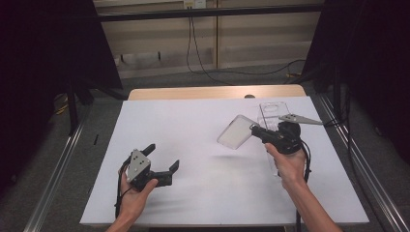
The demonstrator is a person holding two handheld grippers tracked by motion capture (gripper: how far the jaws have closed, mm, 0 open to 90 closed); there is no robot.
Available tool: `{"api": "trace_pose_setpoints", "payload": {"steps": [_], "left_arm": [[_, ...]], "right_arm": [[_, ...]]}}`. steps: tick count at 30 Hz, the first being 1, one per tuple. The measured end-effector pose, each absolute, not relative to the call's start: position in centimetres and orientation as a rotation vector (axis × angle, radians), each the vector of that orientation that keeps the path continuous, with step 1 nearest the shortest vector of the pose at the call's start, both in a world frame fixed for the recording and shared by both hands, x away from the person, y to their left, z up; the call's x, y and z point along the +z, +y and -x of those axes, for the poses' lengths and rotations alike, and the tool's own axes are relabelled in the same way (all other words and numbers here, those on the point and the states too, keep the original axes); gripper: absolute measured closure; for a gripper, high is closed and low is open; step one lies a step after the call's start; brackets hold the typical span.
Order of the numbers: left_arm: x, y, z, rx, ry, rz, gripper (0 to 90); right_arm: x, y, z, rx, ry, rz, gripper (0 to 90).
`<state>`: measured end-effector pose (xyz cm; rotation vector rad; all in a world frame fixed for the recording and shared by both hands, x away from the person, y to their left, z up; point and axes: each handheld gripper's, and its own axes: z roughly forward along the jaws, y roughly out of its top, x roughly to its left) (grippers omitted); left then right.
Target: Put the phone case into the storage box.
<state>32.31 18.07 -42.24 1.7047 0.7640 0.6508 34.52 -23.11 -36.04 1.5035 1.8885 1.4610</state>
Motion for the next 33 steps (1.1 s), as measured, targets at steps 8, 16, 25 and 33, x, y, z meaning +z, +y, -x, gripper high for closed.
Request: {"api": "trace_pose_setpoints", "payload": {"steps": [8, 16, 25, 33], "left_arm": [[-42.6, 19.9, -32.3, 0.677, 0.811, -1.673, 3.9], [-42.6, 20.9, -31.4, 0.695, 0.845, -1.65, 2.2], [-43.3, 22.1, -30.4, 0.709, 0.896, -1.644, 2.4], [-43.0, 22.4, -30.1, 0.736, 0.883, -1.636, 2.2]], "right_arm": [[-35.5, -24.2, -34.4, 1.451, 1.852, -1.499, 83.9], [-35.0, -25.1, -34.3, 1.449, 1.818, -1.496, 83.9], [-34.4, -25.8, -34.3, 1.442, 1.797, -1.484, 83.9], [-33.3, -26.7, -34.6, 1.43, 1.772, -1.467, 84.0]]}}
